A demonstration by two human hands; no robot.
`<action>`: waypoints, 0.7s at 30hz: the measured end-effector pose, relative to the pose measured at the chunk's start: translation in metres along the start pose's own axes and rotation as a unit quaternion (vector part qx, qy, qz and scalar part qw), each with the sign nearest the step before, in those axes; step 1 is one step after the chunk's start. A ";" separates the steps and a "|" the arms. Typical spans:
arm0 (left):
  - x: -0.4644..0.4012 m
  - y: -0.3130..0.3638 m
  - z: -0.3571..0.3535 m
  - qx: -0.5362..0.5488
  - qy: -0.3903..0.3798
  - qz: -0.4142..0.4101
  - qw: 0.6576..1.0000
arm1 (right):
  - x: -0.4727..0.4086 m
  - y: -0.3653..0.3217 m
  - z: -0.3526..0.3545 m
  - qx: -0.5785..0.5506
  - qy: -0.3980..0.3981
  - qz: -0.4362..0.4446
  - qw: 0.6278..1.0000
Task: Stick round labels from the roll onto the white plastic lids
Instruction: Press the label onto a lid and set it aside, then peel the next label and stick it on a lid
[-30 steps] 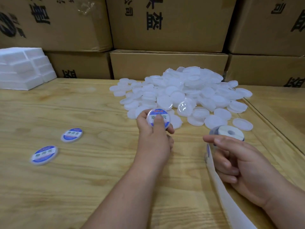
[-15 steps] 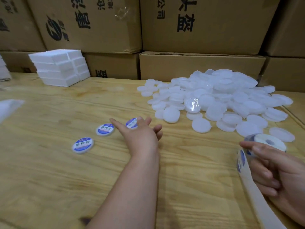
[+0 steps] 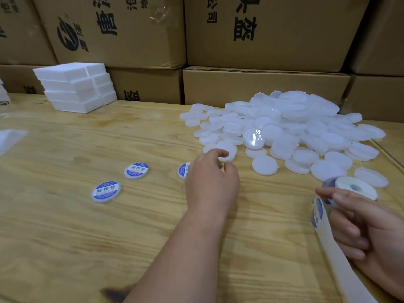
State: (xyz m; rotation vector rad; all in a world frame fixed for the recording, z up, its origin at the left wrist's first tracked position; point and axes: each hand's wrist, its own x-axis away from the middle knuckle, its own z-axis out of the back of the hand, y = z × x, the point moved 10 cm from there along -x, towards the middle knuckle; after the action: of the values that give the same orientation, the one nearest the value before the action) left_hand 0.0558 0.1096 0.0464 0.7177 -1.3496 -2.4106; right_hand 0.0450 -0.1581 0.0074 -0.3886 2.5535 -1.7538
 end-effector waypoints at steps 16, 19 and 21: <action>0.021 0.017 -0.074 -0.234 -0.198 -0.139 0.942 | 0.010 -0.015 0.011 0.139 0.108 0.084 0.981; 0.034 0.027 -0.101 -0.257 -0.260 -0.184 0.912 | 0.017 -0.030 0.007 0.342 0.151 0.156 0.914; 0.033 0.027 -0.105 -0.261 -0.261 -0.191 0.909 | 0.019 -0.034 0.000 0.391 0.142 0.174 0.892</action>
State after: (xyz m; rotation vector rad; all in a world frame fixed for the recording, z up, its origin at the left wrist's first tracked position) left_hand 0.0861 0.0058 0.0142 0.1995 -0.6552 -3.2432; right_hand 0.0334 -0.1738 0.0406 0.3530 1.6342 -2.5672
